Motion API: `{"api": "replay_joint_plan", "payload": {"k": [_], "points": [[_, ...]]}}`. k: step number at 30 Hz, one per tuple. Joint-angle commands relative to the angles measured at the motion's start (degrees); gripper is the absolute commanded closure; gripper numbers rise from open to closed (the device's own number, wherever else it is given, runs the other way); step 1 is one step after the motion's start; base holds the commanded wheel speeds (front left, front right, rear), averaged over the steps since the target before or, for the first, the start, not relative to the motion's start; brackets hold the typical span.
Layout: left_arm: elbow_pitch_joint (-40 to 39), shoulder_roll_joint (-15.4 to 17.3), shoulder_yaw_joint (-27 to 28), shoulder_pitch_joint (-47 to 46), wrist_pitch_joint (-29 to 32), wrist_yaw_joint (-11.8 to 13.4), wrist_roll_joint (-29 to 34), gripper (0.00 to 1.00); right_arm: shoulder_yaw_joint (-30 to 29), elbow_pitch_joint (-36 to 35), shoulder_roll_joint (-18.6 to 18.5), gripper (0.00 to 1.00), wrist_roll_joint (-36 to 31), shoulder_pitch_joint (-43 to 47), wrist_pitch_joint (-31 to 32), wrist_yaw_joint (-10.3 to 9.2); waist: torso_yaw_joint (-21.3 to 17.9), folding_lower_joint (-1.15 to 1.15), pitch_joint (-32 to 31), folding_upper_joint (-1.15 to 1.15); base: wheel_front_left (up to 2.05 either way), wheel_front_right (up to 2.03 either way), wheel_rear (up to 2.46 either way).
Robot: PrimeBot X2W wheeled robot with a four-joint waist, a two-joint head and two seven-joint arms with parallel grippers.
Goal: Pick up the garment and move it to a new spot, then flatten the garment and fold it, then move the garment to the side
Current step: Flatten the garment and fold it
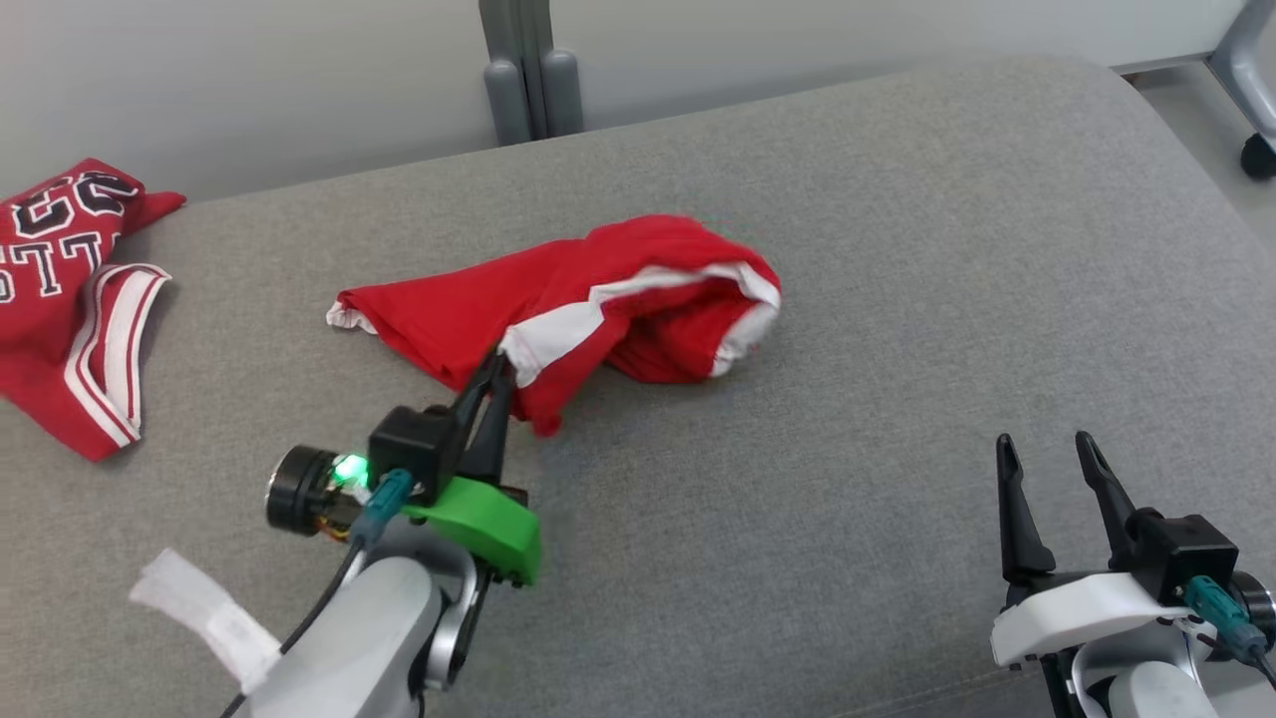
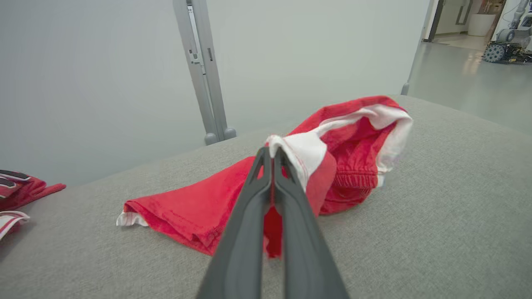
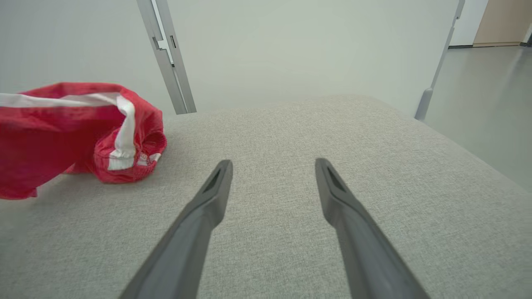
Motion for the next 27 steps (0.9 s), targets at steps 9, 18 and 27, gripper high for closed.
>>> {"api": "replay_joint_plan", "payload": {"k": [9, 18, 27], "points": [[-3.06, 6.49, 5.84, 11.34, 0.12, 3.47, -6.40, 1.00, -2.06, -0.12, -0.14, 0.00, -1.57, 2.04, -0.18, -0.02, 1.80, 0.00, -1.98, 0.00, 0.00, 0.00, 0.00], [5.59, 5.41, 8.63, 13.62, -0.03, 1.44, -8.61, 1.00, -0.64, -0.08, -0.14, 0.00, -1.82, 0.88, -0.18, -0.02, 1.20, 0.00, 0.00, 0.00, 0.00, 0.00, 0.00], [9.91, 3.26, 12.12, 14.70, -0.01, -1.26, -6.31, 0.37, 0.00, 0.46, -0.14, 0.00, -2.22, 1.68, -0.18, -0.02, 1.68, 0.00, -1.01, 0.00, 0.00, 0.00, 0.00]]}}
